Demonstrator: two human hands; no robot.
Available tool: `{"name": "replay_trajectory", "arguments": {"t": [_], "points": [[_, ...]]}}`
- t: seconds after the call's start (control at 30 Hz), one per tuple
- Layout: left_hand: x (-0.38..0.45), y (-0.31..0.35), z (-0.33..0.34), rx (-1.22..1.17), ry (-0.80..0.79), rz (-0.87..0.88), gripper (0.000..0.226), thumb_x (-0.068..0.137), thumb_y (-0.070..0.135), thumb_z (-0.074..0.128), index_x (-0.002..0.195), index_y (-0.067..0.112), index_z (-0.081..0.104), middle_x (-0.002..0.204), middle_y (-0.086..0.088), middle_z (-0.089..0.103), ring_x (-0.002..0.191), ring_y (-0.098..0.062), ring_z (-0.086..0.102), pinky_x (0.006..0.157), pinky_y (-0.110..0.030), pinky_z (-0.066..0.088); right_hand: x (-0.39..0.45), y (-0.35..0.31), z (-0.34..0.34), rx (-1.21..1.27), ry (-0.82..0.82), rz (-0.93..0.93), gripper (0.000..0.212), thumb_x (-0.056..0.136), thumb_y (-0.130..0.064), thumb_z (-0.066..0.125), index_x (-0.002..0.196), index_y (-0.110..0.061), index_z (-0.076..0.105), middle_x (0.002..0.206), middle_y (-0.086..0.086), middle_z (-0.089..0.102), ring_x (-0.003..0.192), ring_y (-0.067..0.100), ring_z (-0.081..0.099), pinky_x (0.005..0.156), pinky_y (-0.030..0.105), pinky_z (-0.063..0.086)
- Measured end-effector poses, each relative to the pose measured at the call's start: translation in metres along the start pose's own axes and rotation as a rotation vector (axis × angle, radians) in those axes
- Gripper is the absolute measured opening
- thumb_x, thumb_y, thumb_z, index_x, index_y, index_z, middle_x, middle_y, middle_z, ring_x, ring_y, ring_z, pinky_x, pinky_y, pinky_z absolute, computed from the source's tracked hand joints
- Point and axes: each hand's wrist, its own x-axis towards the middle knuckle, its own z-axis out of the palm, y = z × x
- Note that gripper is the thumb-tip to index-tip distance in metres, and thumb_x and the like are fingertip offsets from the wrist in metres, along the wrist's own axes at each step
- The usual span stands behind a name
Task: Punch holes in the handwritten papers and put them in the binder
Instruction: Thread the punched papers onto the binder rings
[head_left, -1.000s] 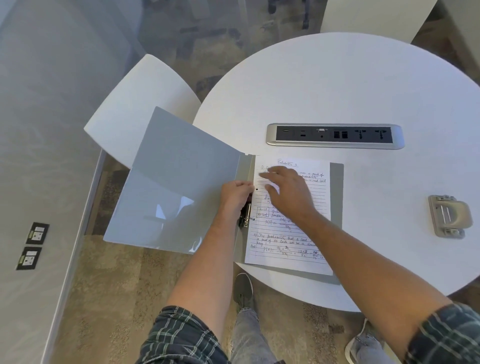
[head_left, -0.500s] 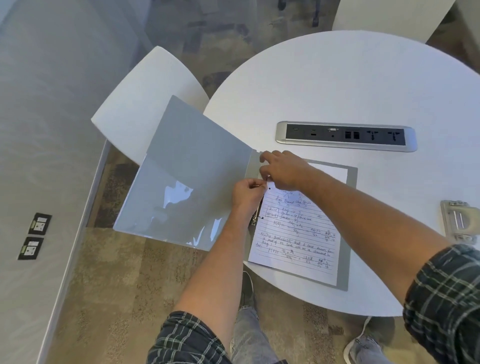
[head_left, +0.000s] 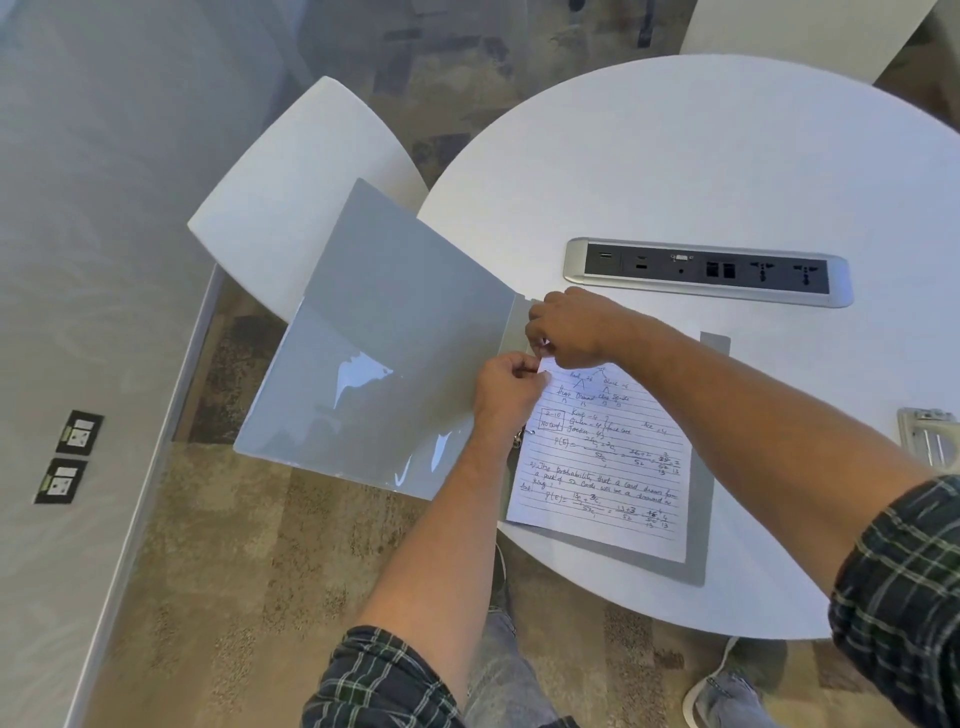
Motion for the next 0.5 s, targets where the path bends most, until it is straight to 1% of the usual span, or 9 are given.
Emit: {"name": "replay_trajectory", "arguments": {"t": [0.07,0.13,0.17,0.23,0.3,0.37,0.43,0.5], "points": [[-0.0004,-0.0005,0.0009,-0.02,0.026,-0.013,0.021,0.083,0.013,0.082,0.076,0.029,0.07,0.077,0.006,0.072,0.073,-0.015,0.065,0.079,-0.032,0.059,0.0011,0.0025,-0.0007,-0.006,-0.005,-0.027,0.022,0.095,-0.015,0.056,0.11,-0.027,0.066,0.114,-0.008,0.067,0.109,0.019,0.05,0.092,0.033,0.041],[-0.0017,-0.0011,0.0007,-0.037,0.03,-0.023,0.018,0.082,0.013,0.083,0.078,0.027,0.073,0.078,0.005,0.074,0.073,-0.015,0.067,0.079,-0.031,0.059,0.0016,0.0052,0.0004,0.011,-0.004,-0.047,0.018,0.097,-0.026,0.063,0.115,-0.03,0.065,0.114,-0.011,0.069,0.111,0.016,0.049,0.091,0.03,0.035],[-0.0021,-0.0012,0.0006,-0.044,0.032,-0.027,0.017,0.082,0.013,0.083,0.078,0.027,0.074,0.079,0.005,0.075,0.074,-0.015,0.068,0.08,-0.032,0.059,0.0018,0.0061,0.0007,0.012,-0.008,-0.053,0.021,0.097,-0.033,0.065,0.118,-0.031,0.065,0.116,-0.012,0.068,0.114,0.016,0.048,0.091,0.03,0.033],[-0.0026,-0.0009,0.001,-0.046,0.047,-0.039,0.018,0.082,0.013,0.083,0.076,0.028,0.075,0.081,0.004,0.077,0.076,-0.016,0.07,0.082,-0.035,0.061,0.0021,0.0064,0.0011,-0.014,-0.021,-0.059,0.026,0.097,-0.038,0.065,0.122,-0.033,0.067,0.121,-0.013,0.067,0.119,0.016,0.047,0.092,0.03,0.032],[-0.0046,0.0003,0.0013,-0.049,0.082,-0.055,0.013,0.083,0.014,0.083,0.078,0.025,0.076,0.08,0.003,0.077,0.076,-0.016,0.071,0.079,-0.033,0.062,0.0037,0.0053,0.0008,-0.054,-0.017,-0.056,0.027,0.098,-0.041,0.062,0.123,-0.035,0.068,0.123,-0.012,0.066,0.124,0.017,0.045,0.093,0.031,0.031],[-0.0073,0.0009,0.0008,-0.062,0.119,-0.057,0.006,0.084,0.015,0.082,0.084,0.019,0.078,0.08,0.003,0.078,0.074,-0.013,0.07,0.073,-0.028,0.06,0.0061,0.0032,-0.0012,-0.088,-0.007,-0.055,0.027,0.098,-0.043,0.061,0.123,-0.036,0.068,0.123,-0.011,0.065,0.125,0.018,0.044,0.096,0.032,0.032],[-0.0092,0.0011,0.0001,-0.072,0.156,-0.052,0.004,0.085,0.016,0.082,0.085,0.017,0.078,0.08,0.003,0.077,0.07,-0.01,0.067,0.066,-0.022,0.054,0.0081,0.0007,-0.0034,-0.122,-0.003,-0.056,0.027,0.098,-0.043,0.059,0.122,-0.037,0.068,0.124,-0.011,0.063,0.125,0.019,0.045,0.097,0.034,0.033],[-0.0098,0.0021,-0.0008,-0.074,0.188,-0.063,0.005,0.085,0.017,0.082,0.084,0.018,0.077,0.078,0.004,0.077,0.069,-0.008,0.067,0.064,-0.02,0.052,0.0105,-0.0024,-0.0059,-0.16,-0.005,-0.057,0.026,0.097,-0.042,0.057,0.119,-0.036,0.069,0.123,-0.011,0.063,0.123,0.019,0.045,0.098,0.035,0.033]]}}
